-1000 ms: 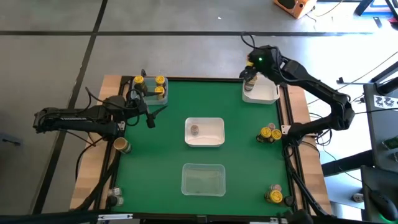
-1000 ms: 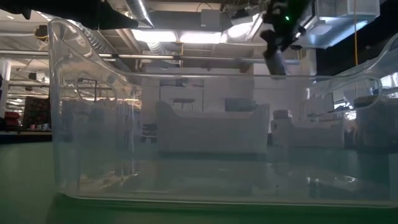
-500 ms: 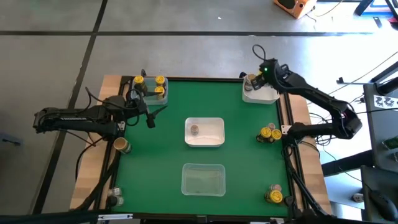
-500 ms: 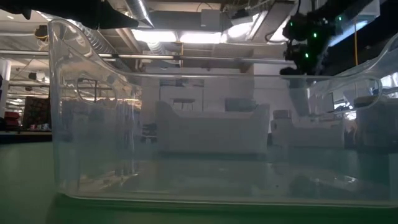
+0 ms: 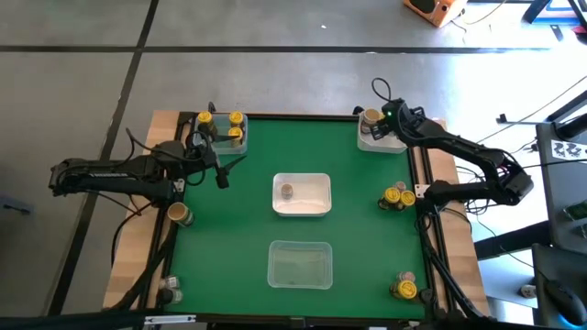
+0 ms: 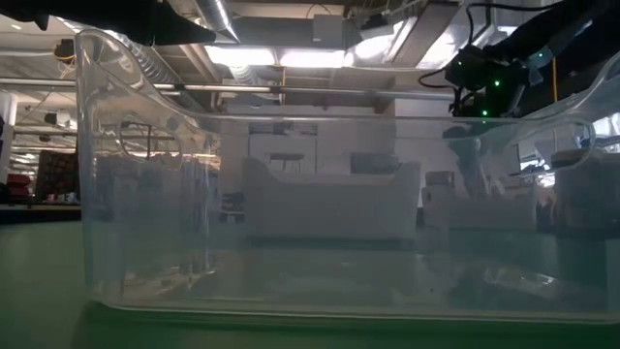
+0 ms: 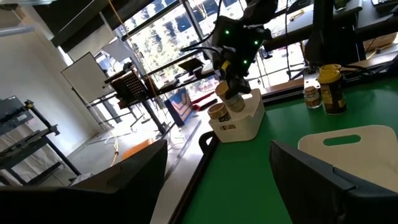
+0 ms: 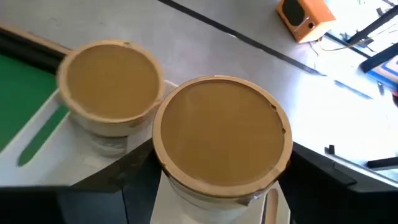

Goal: Sort spices by type
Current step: Put the top gold seasoning bottle into the top white bin

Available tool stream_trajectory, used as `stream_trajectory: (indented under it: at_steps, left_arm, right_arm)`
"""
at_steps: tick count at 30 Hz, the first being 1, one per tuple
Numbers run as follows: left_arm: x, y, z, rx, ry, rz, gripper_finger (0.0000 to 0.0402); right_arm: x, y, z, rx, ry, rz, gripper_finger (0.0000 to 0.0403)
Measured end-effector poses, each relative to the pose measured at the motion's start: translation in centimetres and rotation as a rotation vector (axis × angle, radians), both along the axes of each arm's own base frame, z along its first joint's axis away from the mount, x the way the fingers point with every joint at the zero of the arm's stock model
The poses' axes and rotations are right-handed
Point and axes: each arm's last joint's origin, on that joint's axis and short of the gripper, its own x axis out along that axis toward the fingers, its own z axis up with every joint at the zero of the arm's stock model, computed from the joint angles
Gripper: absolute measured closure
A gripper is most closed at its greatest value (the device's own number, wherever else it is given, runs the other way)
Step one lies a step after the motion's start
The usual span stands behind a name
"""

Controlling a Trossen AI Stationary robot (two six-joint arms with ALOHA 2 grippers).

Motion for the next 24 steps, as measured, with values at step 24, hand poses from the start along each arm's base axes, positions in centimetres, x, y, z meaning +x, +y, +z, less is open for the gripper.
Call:
stream_trajectory:
  at_steps: [24]
  left_arm:
    - [0.0, 0.0, 0.0, 0.000, 0.000, 0.000, 0.0123]
  right_arm:
    - [0.1, -1.9, -3.0, 0.012, 0.029, -0.021, 0.0118]
